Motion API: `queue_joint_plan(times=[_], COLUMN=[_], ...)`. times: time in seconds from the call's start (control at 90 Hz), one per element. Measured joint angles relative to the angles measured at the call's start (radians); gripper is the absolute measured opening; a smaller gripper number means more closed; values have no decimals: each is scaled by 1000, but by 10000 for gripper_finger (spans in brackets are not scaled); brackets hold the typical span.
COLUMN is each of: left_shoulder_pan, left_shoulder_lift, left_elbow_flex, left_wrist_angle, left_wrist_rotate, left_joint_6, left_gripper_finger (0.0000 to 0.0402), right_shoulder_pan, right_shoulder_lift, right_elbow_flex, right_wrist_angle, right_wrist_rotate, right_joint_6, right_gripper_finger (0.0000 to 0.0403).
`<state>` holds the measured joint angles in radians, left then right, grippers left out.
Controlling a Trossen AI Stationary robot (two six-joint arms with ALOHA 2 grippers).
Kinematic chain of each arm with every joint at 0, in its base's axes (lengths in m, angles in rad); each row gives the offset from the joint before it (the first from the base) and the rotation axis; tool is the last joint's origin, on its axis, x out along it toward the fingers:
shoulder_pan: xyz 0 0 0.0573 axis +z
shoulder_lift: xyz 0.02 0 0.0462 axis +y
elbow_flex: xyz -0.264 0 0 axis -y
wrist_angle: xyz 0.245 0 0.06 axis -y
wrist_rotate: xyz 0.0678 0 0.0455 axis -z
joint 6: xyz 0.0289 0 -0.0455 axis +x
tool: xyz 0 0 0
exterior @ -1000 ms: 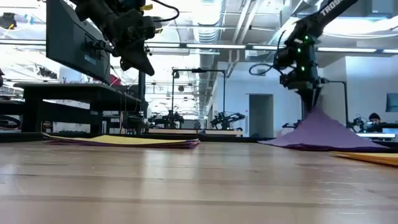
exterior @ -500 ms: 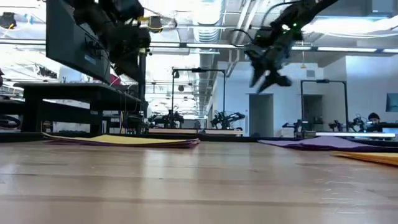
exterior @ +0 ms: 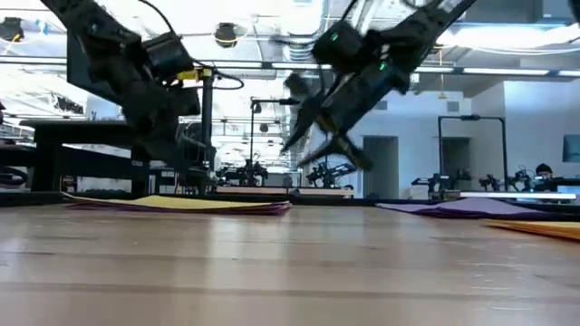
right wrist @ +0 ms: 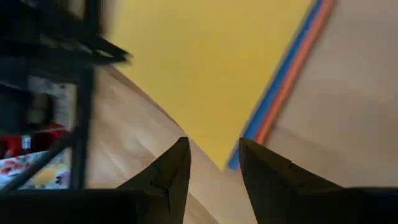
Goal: Organize paper
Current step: Stack the yellow paper on the bottom right yellow papers
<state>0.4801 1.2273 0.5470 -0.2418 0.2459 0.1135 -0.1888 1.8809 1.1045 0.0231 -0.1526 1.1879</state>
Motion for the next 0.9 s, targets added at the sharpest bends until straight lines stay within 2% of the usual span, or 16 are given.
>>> queue_joint_plan(times=[0.233, 0.389, 0.656, 0.9], left_shoulder_pan=[-1, -1, -2, -2], left_shoulder_lift=[71, 117, 211, 222], left_elbow_flex=[-12, -11, -9, -9], left_wrist_angle=[11, 36, 81, 98], left_wrist_rotate=[3, 3, 13, 19], left_joint_6=[68, 113, 120, 112], left_gripper_finger=[1, 1, 1, 1], right_shoulder_pan=[31, 32, 29, 24], right_shoulder_lift=[102, 104, 119, 121], right_elbow_flex=[63, 62, 62, 62], right_wrist_angle=[20, -11, -9, -34], right_wrist_rotate=[2, 50, 72, 76], right_joint_6=[72, 95, 96, 101], right_gripper_finger=[128, 128, 128, 128])
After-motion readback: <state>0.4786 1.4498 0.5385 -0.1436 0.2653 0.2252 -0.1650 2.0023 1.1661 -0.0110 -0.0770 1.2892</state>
